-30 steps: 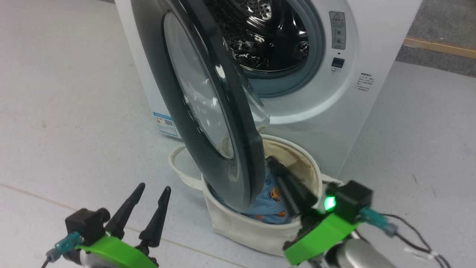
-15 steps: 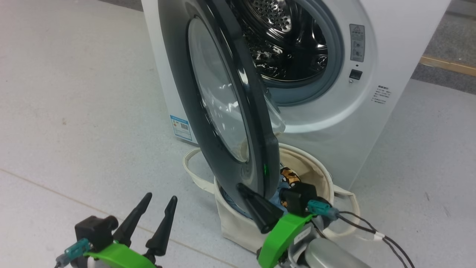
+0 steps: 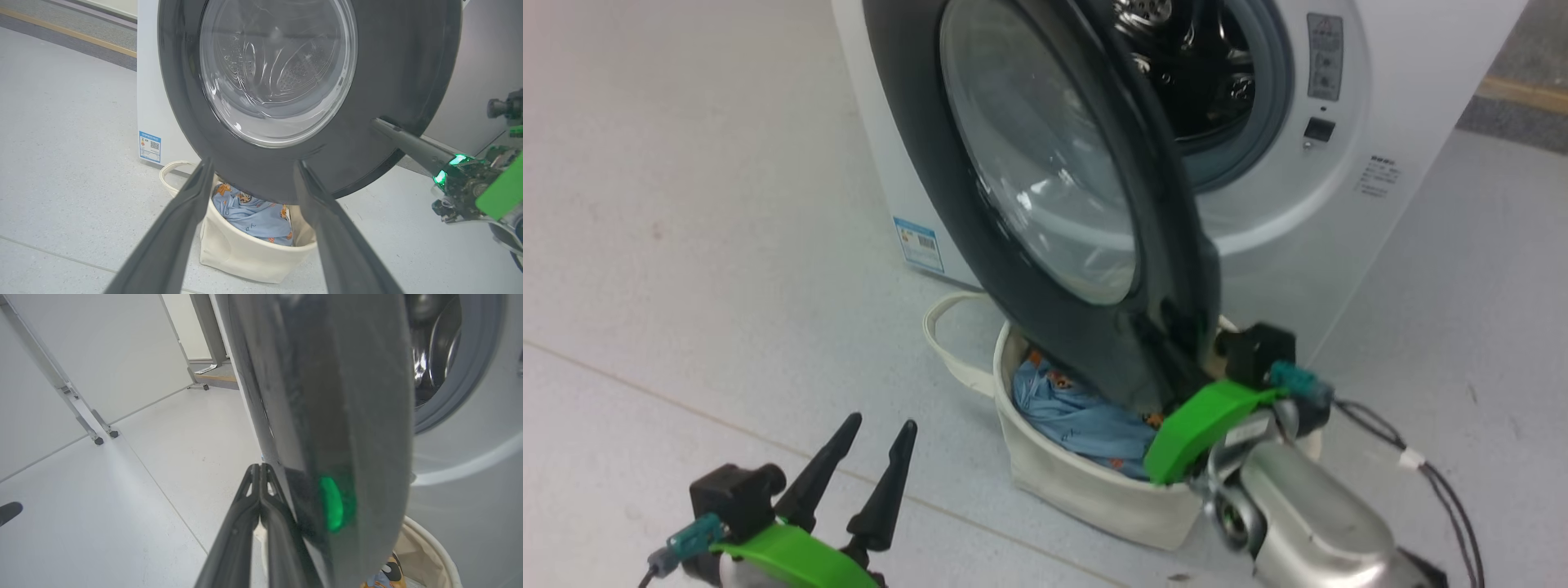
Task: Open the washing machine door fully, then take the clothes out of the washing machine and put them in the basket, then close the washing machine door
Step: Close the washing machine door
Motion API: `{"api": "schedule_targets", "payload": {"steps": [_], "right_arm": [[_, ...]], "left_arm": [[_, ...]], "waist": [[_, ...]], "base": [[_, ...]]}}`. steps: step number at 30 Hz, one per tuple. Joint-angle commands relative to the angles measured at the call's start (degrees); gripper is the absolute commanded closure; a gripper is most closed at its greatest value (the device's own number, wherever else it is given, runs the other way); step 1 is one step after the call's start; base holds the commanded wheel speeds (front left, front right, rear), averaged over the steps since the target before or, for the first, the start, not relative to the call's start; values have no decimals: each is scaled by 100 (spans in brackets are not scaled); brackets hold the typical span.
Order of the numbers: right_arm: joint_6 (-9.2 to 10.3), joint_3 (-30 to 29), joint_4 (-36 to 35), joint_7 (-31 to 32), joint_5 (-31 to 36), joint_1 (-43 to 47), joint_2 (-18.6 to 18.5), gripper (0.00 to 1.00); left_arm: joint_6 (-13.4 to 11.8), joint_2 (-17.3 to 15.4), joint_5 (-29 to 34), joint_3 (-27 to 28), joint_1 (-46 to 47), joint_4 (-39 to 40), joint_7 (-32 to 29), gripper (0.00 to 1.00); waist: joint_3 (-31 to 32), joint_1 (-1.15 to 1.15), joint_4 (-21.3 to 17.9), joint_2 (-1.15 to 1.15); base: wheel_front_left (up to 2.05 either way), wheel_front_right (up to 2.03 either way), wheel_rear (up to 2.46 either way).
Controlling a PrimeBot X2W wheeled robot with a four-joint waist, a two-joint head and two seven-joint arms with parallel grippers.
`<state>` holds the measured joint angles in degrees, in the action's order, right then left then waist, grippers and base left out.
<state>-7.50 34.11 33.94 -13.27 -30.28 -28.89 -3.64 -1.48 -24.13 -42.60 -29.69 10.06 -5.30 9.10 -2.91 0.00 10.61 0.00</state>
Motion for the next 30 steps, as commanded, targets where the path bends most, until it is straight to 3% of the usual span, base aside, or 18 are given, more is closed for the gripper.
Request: {"api": "schedule_targets", "payload": {"steps": [1,5,8,16,26,30], "right_arm": [[1,-55,-93,-93,-53,-344,75,100],[1,-394,462,-147,-143,-818,75,100],[1,-1084,1015,-168,-29,-1323,76,100],[1,-2236,1242,-172,365,-1910,76,100],[1,-3955,1453,-173,1337,-2541,76,100],[1,-4389,1550,-173,1610,-2709,76,100]], "left_arm": [[14,-110,-28,243,356,190,-7,0],[32,-109,-37,254,473,218,-19,0],[51,-96,-24,244,591,245,-19,0],[118,-48,-15,227,847,209,5,0],[171,29,-13,161,1024,123,26,0],[185,60,-25,138,1064,87,35,0]], "waist": [[-124,0,-5,0],[-396,0,18,0],[-670,0,60,0],[-1065,0,161,0],[-1256,0,325,0],[-1256,0,382,0]], "base": [[0,0,0],[0,0,0],[0,0,0],[0,0,0],[0,0,0],[0,0,0]]}}
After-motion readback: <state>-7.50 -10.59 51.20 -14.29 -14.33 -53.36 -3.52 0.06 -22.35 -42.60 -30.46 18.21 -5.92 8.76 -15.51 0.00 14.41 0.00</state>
